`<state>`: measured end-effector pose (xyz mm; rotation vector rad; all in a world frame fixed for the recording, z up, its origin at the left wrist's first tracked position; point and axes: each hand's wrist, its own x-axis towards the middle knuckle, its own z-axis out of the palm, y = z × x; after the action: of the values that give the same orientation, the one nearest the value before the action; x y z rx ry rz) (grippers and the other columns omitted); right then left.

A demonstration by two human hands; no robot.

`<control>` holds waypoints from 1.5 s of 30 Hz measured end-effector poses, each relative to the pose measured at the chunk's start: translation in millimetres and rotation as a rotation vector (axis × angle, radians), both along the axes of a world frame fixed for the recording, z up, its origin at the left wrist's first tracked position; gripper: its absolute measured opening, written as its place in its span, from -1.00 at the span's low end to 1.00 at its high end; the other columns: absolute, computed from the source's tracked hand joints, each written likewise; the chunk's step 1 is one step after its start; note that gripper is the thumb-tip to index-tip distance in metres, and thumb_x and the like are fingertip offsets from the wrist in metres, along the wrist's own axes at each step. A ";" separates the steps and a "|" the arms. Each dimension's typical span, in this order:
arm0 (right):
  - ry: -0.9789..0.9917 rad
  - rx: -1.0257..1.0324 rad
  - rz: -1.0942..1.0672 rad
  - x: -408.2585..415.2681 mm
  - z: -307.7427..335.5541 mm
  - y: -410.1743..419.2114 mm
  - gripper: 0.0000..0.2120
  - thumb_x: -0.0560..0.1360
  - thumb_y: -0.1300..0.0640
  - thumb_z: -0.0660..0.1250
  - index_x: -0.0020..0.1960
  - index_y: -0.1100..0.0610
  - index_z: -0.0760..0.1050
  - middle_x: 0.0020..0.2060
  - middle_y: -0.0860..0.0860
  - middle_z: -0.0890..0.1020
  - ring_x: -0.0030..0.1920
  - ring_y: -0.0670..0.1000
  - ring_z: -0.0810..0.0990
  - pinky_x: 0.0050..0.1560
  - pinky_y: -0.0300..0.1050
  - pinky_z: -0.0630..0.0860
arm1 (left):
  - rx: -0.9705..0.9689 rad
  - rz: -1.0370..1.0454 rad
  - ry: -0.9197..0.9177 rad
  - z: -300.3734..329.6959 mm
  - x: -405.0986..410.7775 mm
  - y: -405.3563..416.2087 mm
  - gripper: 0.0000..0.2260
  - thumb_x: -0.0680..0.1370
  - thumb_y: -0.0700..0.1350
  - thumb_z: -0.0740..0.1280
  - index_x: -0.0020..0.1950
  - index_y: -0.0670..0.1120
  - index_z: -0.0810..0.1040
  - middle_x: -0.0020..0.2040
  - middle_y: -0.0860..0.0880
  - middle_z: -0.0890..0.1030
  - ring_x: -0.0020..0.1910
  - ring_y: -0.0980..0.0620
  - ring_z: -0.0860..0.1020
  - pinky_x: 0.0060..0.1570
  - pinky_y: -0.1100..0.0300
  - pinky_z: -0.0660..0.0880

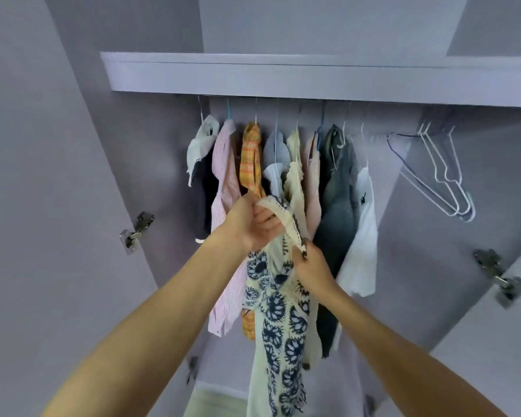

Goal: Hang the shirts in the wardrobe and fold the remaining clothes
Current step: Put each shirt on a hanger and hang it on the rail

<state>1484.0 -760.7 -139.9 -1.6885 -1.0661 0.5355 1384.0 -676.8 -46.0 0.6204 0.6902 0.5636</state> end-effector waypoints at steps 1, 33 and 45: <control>-0.026 -0.012 -0.039 8.2 0.6 -1.2 -0.79 0.60 0.21 0.13 0.19 0.22 0.42 -0.14 -0.02 0.53 -0.14 0.01 0.53 -0.26 -0.28 0.42 | 0.058 -0.054 0.063 -2.3 -5.3 6.5 -0.71 0.61 -0.06 0.10 -0.25 -0.12 0.45 -0.30 -0.08 0.55 -0.24 -0.04 0.54 -0.19 0.12 0.52; -0.441 -0.579 -0.195 144.6 21.2 -77.8 -0.74 0.56 0.26 0.10 0.23 0.16 0.36 0.05 0.09 0.51 -0.01 0.10 0.50 -0.11 -0.15 0.41 | 1.400 0.109 0.469 7.7 99.8 8.6 -0.81 0.49 -0.17 0.35 -0.30 0.01 0.46 -0.36 -0.04 0.56 -0.40 0.07 0.47 -0.43 0.36 0.32; -0.468 -0.130 -0.607 227.6 74.7 -52.2 -0.69 0.49 0.34 0.20 0.22 0.27 0.49 0.22 0.22 0.50 0.16 0.17 0.49 0.12 -0.15 0.39 | 0.798 -0.234 0.504 -1.3 118.0 31.5 -0.85 0.51 -0.22 0.29 -0.16 -0.05 0.63 -0.44 0.02 0.37 -0.46 0.09 0.31 -0.59 0.38 0.24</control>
<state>1711.6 -812.9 -65.2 -2.1916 -0.7730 -0.1964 1502.0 -645.3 -47.3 1.6061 0.8406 0.4530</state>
